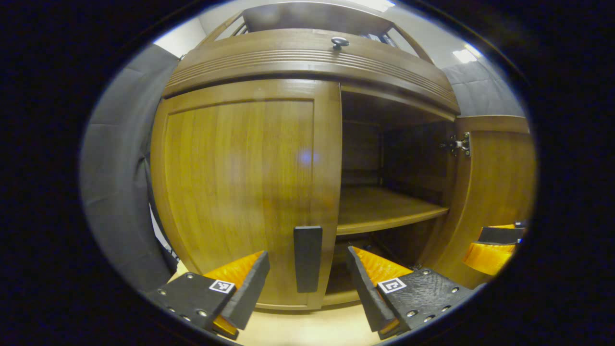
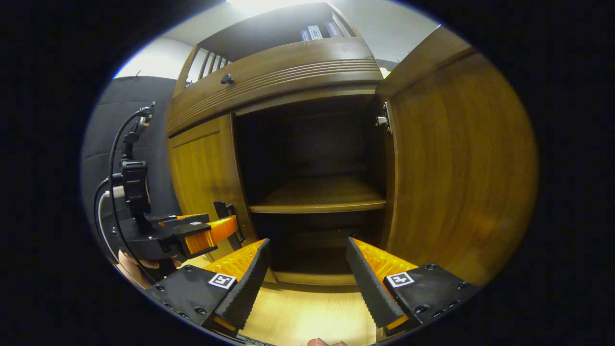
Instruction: Open the right door of the double-door shoe cabinet with the right hand, and open the left door with the left hand.
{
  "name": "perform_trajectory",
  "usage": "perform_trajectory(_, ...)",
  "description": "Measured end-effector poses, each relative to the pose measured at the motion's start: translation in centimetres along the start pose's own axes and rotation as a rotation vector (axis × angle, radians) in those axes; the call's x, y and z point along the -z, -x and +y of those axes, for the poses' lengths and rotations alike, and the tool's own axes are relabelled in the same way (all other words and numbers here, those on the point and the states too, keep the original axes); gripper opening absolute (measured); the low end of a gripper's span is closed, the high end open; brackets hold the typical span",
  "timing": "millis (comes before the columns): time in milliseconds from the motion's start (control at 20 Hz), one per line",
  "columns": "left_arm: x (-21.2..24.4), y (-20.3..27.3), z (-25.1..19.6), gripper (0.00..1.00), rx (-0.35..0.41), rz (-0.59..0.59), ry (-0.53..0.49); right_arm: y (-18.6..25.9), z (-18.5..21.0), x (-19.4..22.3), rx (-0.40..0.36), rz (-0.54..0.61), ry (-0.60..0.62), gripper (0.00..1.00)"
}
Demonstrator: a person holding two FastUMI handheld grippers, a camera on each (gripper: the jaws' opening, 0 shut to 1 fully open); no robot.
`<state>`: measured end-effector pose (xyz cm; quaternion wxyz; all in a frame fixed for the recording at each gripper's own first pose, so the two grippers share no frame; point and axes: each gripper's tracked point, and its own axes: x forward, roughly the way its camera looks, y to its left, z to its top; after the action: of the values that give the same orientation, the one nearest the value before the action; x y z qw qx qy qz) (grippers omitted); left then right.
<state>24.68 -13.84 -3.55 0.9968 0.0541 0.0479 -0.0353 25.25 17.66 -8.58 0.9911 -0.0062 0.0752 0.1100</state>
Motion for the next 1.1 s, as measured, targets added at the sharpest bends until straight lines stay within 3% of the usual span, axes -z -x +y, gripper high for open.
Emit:
perform_trajectory(150,0.1,-1.2,0.3,0.91,-0.039,-0.009,-0.013,-0.4,-0.1,-0.1,-0.009,-0.004,0.008,0.93)
perform_trajectory(250,0.7,-2.2,0.0,0.65,-0.036,0.005,-0.005,-0.7,-0.2,-0.1,-0.022,-0.002,0.024,0.93)
perform_trajectory(450,0.7,-3.1,0.4,0.31,-0.086,-0.002,0.008,-1.0,0.0,0.0,-0.059,0.005,0.048,0.93)
perform_trajectory(650,1.3,-2.9,0.4,0.26,-0.094,0.011,-0.003,-1.2,0.2,0.1,-0.084,0.008,0.06,0.93)
perform_trajectory(800,1.3,-3.0,0.4,0.1,-0.093,0.018,-0.009,-1.2,0.5,0.1,-0.114,0.011,0.069,0.93)
perform_trajectory(950,1.2,-2.9,0.3,0.07,-0.079,0.015,0.002,-1.2,0.7,0.2,-0.142,0.017,0.082,0.93)
perform_trajectory(1100,1.4,-2.5,0.4,0.1,-0.088,0.009,0.001,-1.4,1.0,-0.2,-0.154,-0.009,0.08,0.93)
